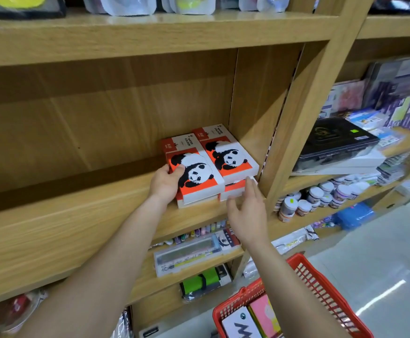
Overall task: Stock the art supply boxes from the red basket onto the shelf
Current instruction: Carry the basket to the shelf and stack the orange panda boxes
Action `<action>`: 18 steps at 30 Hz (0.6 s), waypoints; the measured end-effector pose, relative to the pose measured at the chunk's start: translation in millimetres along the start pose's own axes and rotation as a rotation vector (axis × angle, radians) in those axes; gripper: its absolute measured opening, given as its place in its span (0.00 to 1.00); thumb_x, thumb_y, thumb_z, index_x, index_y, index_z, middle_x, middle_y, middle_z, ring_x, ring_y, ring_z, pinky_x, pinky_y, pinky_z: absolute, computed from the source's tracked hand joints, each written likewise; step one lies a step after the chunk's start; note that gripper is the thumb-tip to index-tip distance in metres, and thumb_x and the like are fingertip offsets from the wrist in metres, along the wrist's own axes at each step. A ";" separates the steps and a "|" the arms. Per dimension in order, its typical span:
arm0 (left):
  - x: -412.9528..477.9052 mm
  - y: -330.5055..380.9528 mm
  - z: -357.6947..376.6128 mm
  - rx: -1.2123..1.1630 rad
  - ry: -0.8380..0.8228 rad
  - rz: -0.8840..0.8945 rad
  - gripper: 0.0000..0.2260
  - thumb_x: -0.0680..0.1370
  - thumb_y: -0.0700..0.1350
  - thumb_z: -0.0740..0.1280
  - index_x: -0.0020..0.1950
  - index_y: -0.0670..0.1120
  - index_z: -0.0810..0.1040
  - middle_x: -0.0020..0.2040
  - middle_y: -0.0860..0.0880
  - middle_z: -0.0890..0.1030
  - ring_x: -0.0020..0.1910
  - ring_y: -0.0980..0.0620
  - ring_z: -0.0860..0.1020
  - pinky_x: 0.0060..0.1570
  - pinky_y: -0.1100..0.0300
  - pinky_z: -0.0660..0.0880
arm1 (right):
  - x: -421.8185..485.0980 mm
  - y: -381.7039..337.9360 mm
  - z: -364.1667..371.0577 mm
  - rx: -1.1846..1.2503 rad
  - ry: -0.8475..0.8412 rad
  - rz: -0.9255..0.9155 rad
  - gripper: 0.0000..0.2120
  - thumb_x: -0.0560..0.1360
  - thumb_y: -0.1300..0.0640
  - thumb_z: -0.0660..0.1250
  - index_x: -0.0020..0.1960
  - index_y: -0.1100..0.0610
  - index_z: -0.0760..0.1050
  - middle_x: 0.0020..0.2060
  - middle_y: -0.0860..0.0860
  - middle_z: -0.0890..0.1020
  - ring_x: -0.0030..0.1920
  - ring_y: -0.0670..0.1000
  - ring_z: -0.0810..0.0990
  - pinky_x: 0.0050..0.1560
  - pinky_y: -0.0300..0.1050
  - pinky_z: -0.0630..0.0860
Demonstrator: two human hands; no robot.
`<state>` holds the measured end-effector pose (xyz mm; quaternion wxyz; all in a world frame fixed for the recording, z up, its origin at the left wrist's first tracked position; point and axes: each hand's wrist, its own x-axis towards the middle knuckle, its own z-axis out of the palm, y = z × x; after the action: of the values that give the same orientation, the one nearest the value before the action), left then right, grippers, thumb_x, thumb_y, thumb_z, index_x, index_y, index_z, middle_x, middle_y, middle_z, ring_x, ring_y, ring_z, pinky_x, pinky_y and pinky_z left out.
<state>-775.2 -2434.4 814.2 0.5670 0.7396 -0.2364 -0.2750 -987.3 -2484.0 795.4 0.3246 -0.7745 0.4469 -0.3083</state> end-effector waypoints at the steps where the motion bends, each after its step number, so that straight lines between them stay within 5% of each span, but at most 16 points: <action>1: 0.4 2.3 0.5 -0.004 -0.008 -0.001 0.10 0.81 0.54 0.65 0.56 0.51 0.81 0.51 0.51 0.86 0.48 0.51 0.84 0.52 0.56 0.79 | 5.1 -1.5 0.8 0.056 -0.045 0.007 0.31 0.81 0.53 0.61 0.80 0.60 0.55 0.69 0.51 0.70 0.62 0.45 0.74 0.62 0.44 0.71; 3: -2.8 3.6 -0.2 -0.024 -0.025 0.001 0.07 0.81 0.54 0.65 0.55 0.53 0.80 0.50 0.54 0.85 0.47 0.56 0.82 0.46 0.62 0.77 | 12.2 -5.3 1.4 0.146 -0.083 0.034 0.32 0.80 0.53 0.61 0.80 0.57 0.53 0.54 0.50 0.76 0.39 0.38 0.76 0.47 0.35 0.74; 4: -6.4 1.7 -1.2 -0.030 -0.033 0.003 0.06 0.81 0.54 0.65 0.53 0.55 0.79 0.48 0.57 0.84 0.46 0.61 0.81 0.43 0.66 0.74 | 13.2 -5.0 2.1 0.170 -0.079 0.043 0.33 0.80 0.53 0.62 0.81 0.55 0.52 0.51 0.51 0.79 0.36 0.38 0.76 0.43 0.32 0.75; 5: -10.6 -2.0 -2.3 -0.028 -0.038 0.010 0.05 0.81 0.54 0.66 0.53 0.56 0.79 0.47 0.60 0.84 0.45 0.63 0.80 0.41 0.68 0.72 | 12.0 -3.1 2.9 0.195 -0.080 0.041 0.34 0.79 0.53 0.63 0.81 0.53 0.51 0.56 0.52 0.80 0.40 0.36 0.78 0.47 0.32 0.76; 7: -19.3 -12.3 -1.8 -0.019 -0.060 0.033 0.07 0.80 0.55 0.66 0.57 0.57 0.78 0.49 0.62 0.83 0.48 0.64 0.80 0.43 0.67 0.72 | 3.4 1.7 4.3 0.245 -0.081 0.006 0.34 0.79 0.55 0.64 0.80 0.52 0.53 0.75 0.48 0.64 0.54 0.33 0.75 0.62 0.38 0.72; 8: -22.9 -16.5 -0.3 -0.016 -0.073 0.044 0.10 0.80 0.55 0.65 0.61 0.58 0.77 0.51 0.61 0.83 0.50 0.63 0.80 0.45 0.65 0.72 | -1.3 3.8 5.1 0.240 -0.067 -0.027 0.32 0.79 0.55 0.64 0.79 0.51 0.55 0.75 0.45 0.59 0.58 0.34 0.73 0.62 0.38 0.71; 10: -26.3 -20.2 2.7 -0.024 -0.080 0.056 0.14 0.81 0.55 0.64 0.66 0.57 0.75 0.55 0.60 0.83 0.52 0.62 0.80 0.46 0.64 0.72 | -9.2 3.8 7.7 0.143 -0.033 -0.101 0.28 0.78 0.51 0.61 0.77 0.52 0.61 0.70 0.46 0.65 0.62 0.42 0.74 0.60 0.42 0.74; 14: -24.2 -17.3 1.2 -0.030 -0.080 0.058 0.14 0.81 0.53 0.64 0.67 0.54 0.76 0.54 0.60 0.83 0.52 0.63 0.80 0.46 0.66 0.72 | -15.1 -7.6 14.3 0.085 -0.056 -0.079 0.29 0.79 0.48 0.58 0.79 0.54 0.60 0.66 0.46 0.77 0.55 0.45 0.80 0.58 0.48 0.77; 16: -24.9 -19.9 -0.5 -0.034 -0.070 0.060 0.12 0.82 0.52 0.64 0.65 0.56 0.75 0.51 0.64 0.82 0.48 0.68 0.80 0.46 0.69 0.73 | -14.3 -10.3 15.7 0.126 -0.068 0.006 0.29 0.81 0.52 0.61 0.80 0.56 0.59 0.70 0.50 0.76 0.61 0.43 0.79 0.63 0.45 0.74; 18: -27.2 -22.5 -2.4 -0.039 -0.060 0.075 0.11 0.82 0.51 0.64 0.64 0.58 0.72 0.44 0.69 0.82 0.43 0.75 0.79 0.40 0.75 0.72 | -15.1 -11.7 16.7 0.159 -0.107 0.046 0.30 0.81 0.53 0.63 0.80 0.55 0.59 0.72 0.49 0.74 0.54 0.35 0.80 0.58 0.34 0.72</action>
<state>-792.8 -2409.2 796.6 0.5837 0.7106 -0.2753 -0.2802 -974.9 -2462.1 791.7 0.4153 -0.7511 0.4210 -0.2934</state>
